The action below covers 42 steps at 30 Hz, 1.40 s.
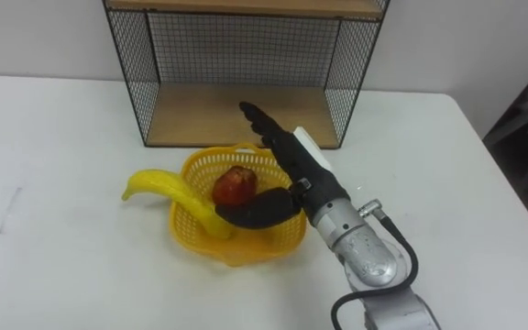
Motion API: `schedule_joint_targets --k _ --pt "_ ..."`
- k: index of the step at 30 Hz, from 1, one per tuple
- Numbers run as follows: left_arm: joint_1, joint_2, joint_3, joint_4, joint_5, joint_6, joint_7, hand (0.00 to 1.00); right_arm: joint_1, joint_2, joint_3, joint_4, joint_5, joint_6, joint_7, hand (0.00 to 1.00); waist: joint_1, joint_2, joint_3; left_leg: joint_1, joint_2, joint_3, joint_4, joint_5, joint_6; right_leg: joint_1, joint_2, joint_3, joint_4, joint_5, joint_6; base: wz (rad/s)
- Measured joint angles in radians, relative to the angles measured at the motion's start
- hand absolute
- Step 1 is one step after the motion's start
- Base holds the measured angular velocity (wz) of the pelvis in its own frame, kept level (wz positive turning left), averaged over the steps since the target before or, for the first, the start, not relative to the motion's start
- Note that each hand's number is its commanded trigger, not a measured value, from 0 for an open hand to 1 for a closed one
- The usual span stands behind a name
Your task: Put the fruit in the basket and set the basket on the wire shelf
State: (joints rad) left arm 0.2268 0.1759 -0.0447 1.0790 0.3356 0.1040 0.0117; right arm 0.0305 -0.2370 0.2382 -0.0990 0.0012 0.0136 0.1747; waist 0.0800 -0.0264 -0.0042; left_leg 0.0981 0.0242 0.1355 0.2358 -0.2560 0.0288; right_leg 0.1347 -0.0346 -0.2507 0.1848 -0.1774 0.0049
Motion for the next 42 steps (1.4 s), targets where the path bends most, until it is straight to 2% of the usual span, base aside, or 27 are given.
schedule_joint_targets --k 11,19,22,29,34,36,38,40,42 --pt "-0.002 0.001 0.002 0.005 -0.03 -0.013 0.0 0.0 0.0 0.005 -0.061 0.021 0.226 0.0 -0.028 0.0 -0.007 0.003 0.0016 0.006 0.0 -0.002 0.001 0.0 0.0 0.008 -0.001 -0.004 0.0 0.0 0.0 0.0" --pt "0.011 0.002 0.005 0.062 -0.092 -0.03 0.0 0.0 0.0 0.005 -0.106 0.018 0.359 -0.004 -0.036 0.0 -0.025 0.008 0.0058 -0.001 0.0 -0.004 0.001 0.0 0.0 0.002 -0.002 -0.003 -0.001 0.0 0.0 0.0" --pt "0.03 0.001 0.034 0.07 -0.154 -0.044 0.001 0.0 0.0 0.005 -0.144 0.012 0.405 -0.013 -0.06 0.0 -0.026 0.012 0.008 -0.001 0.0 -0.005 0.001 0.0 0.0 0.002 -0.001 -0.003 -0.001 0.0 0.0 0.0" --pt "0.058 -0.001 0.179 0.081 -0.412 -0.064 0.072 0.0 0.017 -0.001 -0.218 0.016 0.481 -0.026 -0.11 0.0 -0.023 0.019 0.0066 0.002 0.0 -0.004 0.001 0.0 0.0 0.004 -0.005 -0.006 -0.001 0.0 0.0 0.0" --pt "0.089 -0.002 0.302 0.076 -0.6 -0.087 0.161 0.0 0.075 -0.001 -0.265 0.016 0.507 -0.026 -0.154 0.0 -0.02 0.031 0.0005 0.0 -0.001 -0.007 0.002 0.001 0.001 0.004 -0.011 -0.018 -0.001 0.0 0.001 0.01" --pt "0.105 -0.002 0.38 0.058 -0.702 -0.089 0.225 0.0 0.1 -0.003 -0.302 0.015 0.505 -0.024 -0.19 0.0 -0.02 0.04 -0.0038 0.0 -0.002 -0.007 0.001 0.001 0.002 0.004 -0.013 -0.019 0.001 0.0 0.001 0.0" --pt "0.115 -0.003 0.447 0.031 -0.75 -0.089 0.274 0.0 0.113 -0.003 -0.33 0.012 0.486 -0.024 -0.218 0.0 -0.02 0.046 -0.0063 0.0 -0.004 -0.007 0.0 0.003 0.004 0.003 -0.015 -0.018 0.002 -0.001 0.003 0.0" --pt "0.118 -0.002 0.517 -0.007 -0.783 -0.094 0.324 0.0 0.117 -0.002 -0.359 0.006 0.463 -0.021 -0.25 0.0 -0.013 0.051 -0.0062 0.001 -0.005 -0.008 -0.001 0.006 0.005 0.004 -0.017 -0.015 0.004 -0.002 0.004 0.0" --pt "0.125 -0.001 0.577 -0.084 -0.833 -0.112 0.416 0.0 0.119 -0.003 -0.388 -0.004 0.47 -0.021 -0.292 0.0 -0.012 0.054 -0.0057 0.002 -0.006 -0.012 -0.001 0.008 0.005 0.007 -0.017 -0.022 0.001 -0.002 0.004 0.04"
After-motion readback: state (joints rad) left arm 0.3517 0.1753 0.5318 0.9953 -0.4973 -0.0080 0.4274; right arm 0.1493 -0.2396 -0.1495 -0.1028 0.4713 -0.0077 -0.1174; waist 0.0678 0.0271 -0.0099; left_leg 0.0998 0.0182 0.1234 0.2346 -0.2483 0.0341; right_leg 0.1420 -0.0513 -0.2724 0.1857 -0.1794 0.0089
